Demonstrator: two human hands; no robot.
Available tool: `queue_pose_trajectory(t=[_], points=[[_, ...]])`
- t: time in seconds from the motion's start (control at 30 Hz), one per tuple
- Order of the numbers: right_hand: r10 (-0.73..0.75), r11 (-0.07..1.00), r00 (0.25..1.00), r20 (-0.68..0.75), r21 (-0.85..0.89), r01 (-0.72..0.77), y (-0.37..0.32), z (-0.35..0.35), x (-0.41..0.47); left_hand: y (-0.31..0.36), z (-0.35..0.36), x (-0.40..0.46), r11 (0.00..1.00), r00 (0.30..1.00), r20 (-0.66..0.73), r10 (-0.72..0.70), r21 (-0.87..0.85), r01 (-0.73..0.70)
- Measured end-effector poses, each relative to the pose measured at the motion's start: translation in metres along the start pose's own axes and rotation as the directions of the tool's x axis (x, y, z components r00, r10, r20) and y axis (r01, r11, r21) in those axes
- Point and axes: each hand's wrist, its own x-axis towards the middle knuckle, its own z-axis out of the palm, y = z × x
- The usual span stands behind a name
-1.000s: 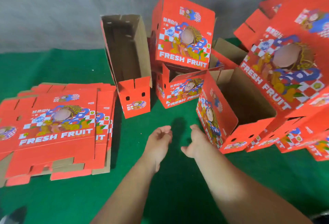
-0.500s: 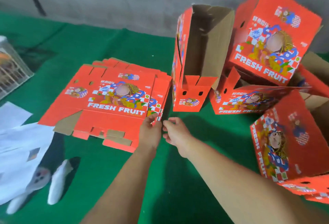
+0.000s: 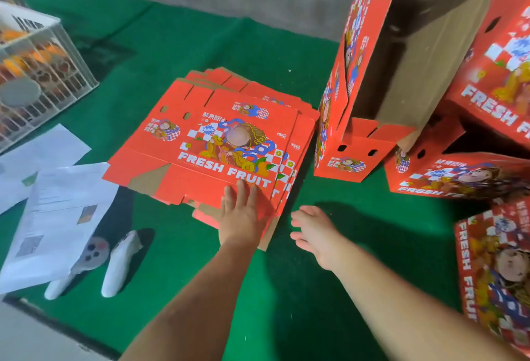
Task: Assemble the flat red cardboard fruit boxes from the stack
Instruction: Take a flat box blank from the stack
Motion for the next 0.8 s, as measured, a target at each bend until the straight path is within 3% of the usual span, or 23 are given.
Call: queue_pose_trajectory(t=[0.13,0.27,0.4,0.57,0.7,0.77,0.8], points=[[0.016,0.999,1.0,-0.003,0.04,-0.016,0.007,-0.003,0.004,0.016,0.003,0.002,0.996,0.997,0.072,0.041,0.082,-0.047],[0.019,0.992,1.0,0.006,0.125,-0.02,0.004,-0.009,0.002,0.041,0.0,-0.021,0.97,0.986,0.052,0.161,0.176,-0.167],[-0.015,0.957,1.0,0.014,0.289,0.011,-0.006,-0.014,-0.002,0.07,-0.015,-0.062,0.942,0.936,-0.116,0.332,0.091,-0.323],[-0.029,0.976,0.994,-0.105,0.212,0.051,-0.003,-0.021,-0.009,0.087,-0.024,-0.101,0.907,0.887,-0.219,0.407,-0.021,-0.421],[-0.085,0.97,0.987,-0.136,0.215,0.113,0.002,-0.029,-0.023,0.048,-0.016,-0.107,0.844,0.931,-0.211,0.298,-0.398,-0.36],[-0.191,0.957,0.967,-0.17,0.187,0.222,-0.001,-0.038,-0.032,0.018,-0.016,-0.102,0.843,0.941,-0.301,0.153,-0.458,-0.283],[-0.249,0.944,0.95,-0.189,0.173,0.281,-0.002,-0.044,-0.036,0.002,-0.016,-0.097,0.863,0.941,-0.337,0.016,-0.471,-0.184]])
